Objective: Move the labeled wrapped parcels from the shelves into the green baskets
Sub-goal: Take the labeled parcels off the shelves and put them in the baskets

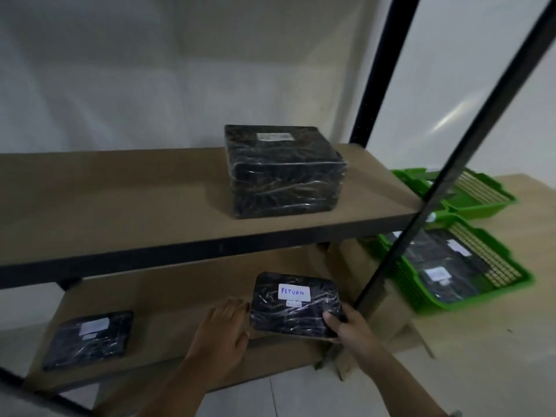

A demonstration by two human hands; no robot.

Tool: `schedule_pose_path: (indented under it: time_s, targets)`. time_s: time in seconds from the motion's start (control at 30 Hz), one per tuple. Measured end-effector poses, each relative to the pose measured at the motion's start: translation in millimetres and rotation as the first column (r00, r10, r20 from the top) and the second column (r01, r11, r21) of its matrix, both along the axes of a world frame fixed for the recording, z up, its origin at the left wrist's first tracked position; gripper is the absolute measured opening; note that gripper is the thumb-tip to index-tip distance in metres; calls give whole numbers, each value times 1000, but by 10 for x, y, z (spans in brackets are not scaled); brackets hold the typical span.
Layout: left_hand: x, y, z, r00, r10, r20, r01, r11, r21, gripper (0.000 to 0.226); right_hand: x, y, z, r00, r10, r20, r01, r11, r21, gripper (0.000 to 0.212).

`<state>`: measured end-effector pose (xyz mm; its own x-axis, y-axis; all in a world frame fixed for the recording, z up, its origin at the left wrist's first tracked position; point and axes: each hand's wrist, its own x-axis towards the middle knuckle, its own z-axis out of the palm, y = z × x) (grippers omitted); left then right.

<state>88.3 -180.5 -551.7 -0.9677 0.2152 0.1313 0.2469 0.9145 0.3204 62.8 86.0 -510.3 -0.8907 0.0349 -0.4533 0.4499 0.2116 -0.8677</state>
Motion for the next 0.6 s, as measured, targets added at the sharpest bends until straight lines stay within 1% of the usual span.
schedule_pose_path:
  time_s: [0.1,0.23,0.3,0.43,0.5,0.6]
  targets:
    - [-40,415,73,999,-44,-27,44,999,-4,53,121,438,71,997,-47,-65,47,999,-10,31]
    - [-145,1055,165,996,-73,-44,73,997,-6,55,183,1106,200,985,-83,-154,80,996,-26,25]
    - [-209,1452,234,996,-68,-54,69,997,19,55,172,1525,212,980,-111,-167,105,994,-43,25]
    - [-313,2292,272,995,-80,-65,84,995,56,55,173,2352,301,979,-109,-172,102,994,-47,23]
    - [-382,2715,283,993,-84,-79,88,995,52,56,152,2749,354,972,-125,-197,117,992,-55,22]
    - [-474,3296,330,994,-73,-87,80,993,83,57,80,3290,413,964,-154,-218,150,988,-37,21]
